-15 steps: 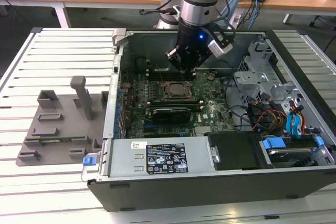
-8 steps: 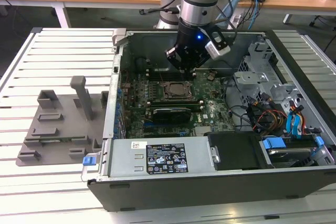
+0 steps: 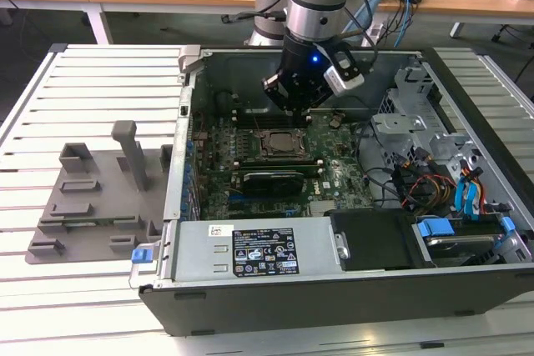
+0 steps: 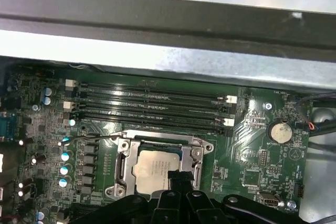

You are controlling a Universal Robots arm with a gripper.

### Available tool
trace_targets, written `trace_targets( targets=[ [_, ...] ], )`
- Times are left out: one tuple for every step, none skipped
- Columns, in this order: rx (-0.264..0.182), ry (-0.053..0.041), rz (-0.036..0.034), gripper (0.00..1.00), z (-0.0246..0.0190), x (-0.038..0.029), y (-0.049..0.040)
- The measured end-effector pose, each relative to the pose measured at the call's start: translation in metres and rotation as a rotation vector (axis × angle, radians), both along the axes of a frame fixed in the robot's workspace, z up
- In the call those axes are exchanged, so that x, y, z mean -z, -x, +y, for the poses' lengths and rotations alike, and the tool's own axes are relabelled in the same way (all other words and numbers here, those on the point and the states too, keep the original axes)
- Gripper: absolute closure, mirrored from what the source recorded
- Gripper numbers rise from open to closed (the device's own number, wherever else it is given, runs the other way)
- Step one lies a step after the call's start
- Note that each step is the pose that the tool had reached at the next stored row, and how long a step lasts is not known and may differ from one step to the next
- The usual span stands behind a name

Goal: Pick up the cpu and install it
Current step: 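Install the first cpu locking lever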

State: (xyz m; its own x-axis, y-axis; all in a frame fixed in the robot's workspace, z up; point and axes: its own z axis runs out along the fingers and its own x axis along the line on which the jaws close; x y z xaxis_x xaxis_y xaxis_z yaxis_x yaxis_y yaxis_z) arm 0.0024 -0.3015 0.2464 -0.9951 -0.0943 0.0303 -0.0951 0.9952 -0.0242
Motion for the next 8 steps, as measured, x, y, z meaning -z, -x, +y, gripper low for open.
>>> trace_targets(
  targets=[
    [0.0,0.001,0.0001,0.89,0.0,-0.0055,0.0001],
    [0.0,0.001,0.0001,0.89,0.0,-0.0118,0.0001],
    [0.0,0.0011,0.0001,0.89,0.0,-0.0132,0.0001],
    [0.0,0.0011,0.0001,0.89,0.0,-0.0137,0.0001],
    [0.0,0.0011,0.0,0.89,0.0,-0.0139,0.0],
    [0.0,0.001,0.0,0.89,0.0,-0.0141,0.0],
    [0.0,0.0011,0.0,0.89,0.0,-0.0145,0.0001],
    [0.0,0.0011,0.0,0.89,0.0,-0.0146,0.0]
  ],
)
